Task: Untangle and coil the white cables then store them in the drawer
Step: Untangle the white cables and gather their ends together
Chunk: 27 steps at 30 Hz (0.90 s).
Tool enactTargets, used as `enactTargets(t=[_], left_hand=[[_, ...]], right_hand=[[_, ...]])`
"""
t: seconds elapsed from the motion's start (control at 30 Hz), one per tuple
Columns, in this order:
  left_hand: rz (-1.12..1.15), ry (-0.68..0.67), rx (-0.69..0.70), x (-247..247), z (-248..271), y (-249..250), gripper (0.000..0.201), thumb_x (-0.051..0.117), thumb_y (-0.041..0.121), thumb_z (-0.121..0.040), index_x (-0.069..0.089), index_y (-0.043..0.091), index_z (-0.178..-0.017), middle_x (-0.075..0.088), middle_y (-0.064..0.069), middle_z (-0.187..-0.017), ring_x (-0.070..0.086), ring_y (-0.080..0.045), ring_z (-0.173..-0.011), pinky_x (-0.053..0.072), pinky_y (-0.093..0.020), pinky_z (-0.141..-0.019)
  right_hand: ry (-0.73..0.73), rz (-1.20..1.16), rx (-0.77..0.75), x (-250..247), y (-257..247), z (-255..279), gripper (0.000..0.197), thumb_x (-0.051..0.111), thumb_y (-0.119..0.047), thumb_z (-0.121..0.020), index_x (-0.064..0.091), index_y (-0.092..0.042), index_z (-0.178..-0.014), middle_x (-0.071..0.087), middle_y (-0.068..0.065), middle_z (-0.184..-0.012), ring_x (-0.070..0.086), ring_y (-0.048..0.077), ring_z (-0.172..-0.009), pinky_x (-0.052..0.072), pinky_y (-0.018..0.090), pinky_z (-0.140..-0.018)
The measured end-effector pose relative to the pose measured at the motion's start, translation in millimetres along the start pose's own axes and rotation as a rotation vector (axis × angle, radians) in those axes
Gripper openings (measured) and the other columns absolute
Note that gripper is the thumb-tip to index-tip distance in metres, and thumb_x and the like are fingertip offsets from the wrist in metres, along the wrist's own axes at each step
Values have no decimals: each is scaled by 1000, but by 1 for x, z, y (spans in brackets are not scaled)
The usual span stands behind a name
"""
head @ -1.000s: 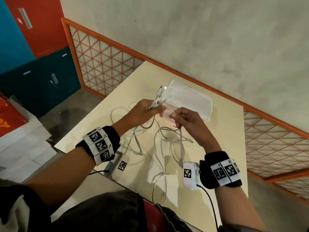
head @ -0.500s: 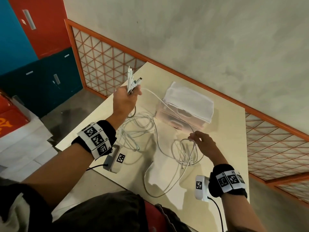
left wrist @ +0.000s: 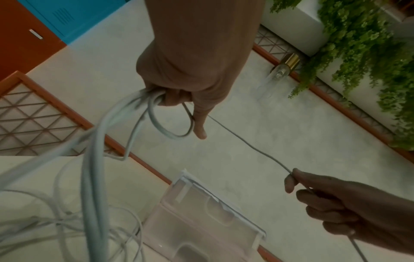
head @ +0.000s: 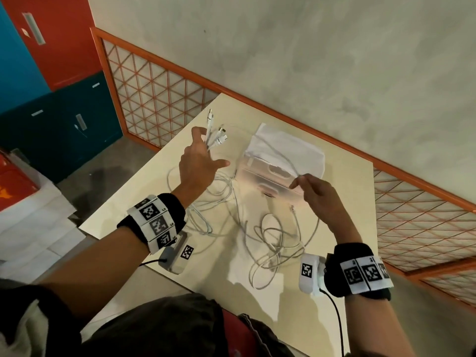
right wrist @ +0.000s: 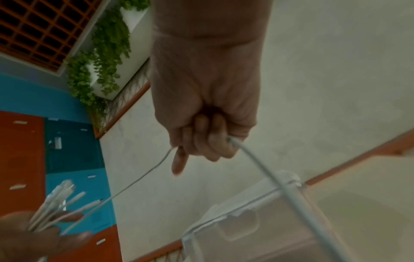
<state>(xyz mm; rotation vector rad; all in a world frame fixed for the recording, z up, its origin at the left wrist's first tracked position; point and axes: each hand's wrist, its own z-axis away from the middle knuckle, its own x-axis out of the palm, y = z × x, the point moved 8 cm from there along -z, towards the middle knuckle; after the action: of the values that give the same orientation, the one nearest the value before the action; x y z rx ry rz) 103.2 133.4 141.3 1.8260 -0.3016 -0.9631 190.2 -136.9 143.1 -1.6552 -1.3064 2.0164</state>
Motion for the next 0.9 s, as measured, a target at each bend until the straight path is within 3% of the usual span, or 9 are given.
enactTargets(t=[0.1,0.2,0.3,0.37,0.43,0.53,0.7,0.83,0.9], left_hand=[[46,-67,68,10,3,6,81,85,30,-62,41,7,-125,61,-8,-66,55,-29,-62,46,-31,-63],[100,-408,211,39,24,33,70,73,45,-65,58,6,-120,67,-24,-86,48,-17,-48,37,-5,-51],[-38,-825,190,83,53,26,33,61,37,-87,68,7,-101,64,-16,-80,56,-27,-62,38,-18,-58],[-24,-946,167,98,61,15,29,54,37,-93,67,11,-87,63,-10,-81,56,-22,-77,39,-28,-70],[-4,-888,157,94,52,10,19,53,28,-95,64,21,-81,61,2,-77,56,-17,-75,39,-17,-68],[54,-560,150,61,21,13,15,53,20,-95,66,18,-102,54,9,-67,48,2,-48,32,-7,-43],[223,-25,18,2,-22,-10,29,54,31,-94,64,4,-88,46,3,-57,43,-14,-53,35,-22,-54],[176,57,28,-5,-23,-16,34,54,33,-94,60,0,-84,58,-15,-66,52,-35,-66,39,-35,-63],[110,82,65,-1,-16,-15,36,53,32,-94,60,-3,-93,62,-28,-80,55,-42,-76,40,-37,-64]], right_hand=[[-173,233,40,14,9,-1,28,53,-31,-94,73,-28,-74,50,8,-50,33,8,-41,29,23,-49],[-318,258,9,39,1,3,25,56,-30,-93,77,-22,-84,50,-9,-43,38,6,-37,29,17,-46],[-346,184,-86,54,-24,3,27,54,-30,-95,77,-17,-89,48,-11,-44,38,6,-40,28,16,-47],[-322,126,-131,53,-36,0,29,52,-33,-96,76,-20,-86,63,-17,-57,50,5,-52,37,20,-58],[-293,66,-138,47,-35,-4,30,51,-38,-95,75,-22,-85,71,-4,-75,54,9,-63,41,26,-67],[-238,-3,-94,31,-11,-4,27,54,-34,-94,71,-16,-83,60,-6,-68,47,0,-58,36,19,-63],[-175,68,157,12,72,-1,32,50,-27,-97,63,-23,-68,52,-1,-61,48,17,-58,39,29,-64],[-120,86,244,9,108,1,34,45,-14,-98,60,-20,-68,62,-1,-69,59,17,-69,47,30,-76],[-29,66,240,1,101,1,32,41,-13,-99,59,-11,-73,63,1,-67,61,10,-65,46,22,-69]])
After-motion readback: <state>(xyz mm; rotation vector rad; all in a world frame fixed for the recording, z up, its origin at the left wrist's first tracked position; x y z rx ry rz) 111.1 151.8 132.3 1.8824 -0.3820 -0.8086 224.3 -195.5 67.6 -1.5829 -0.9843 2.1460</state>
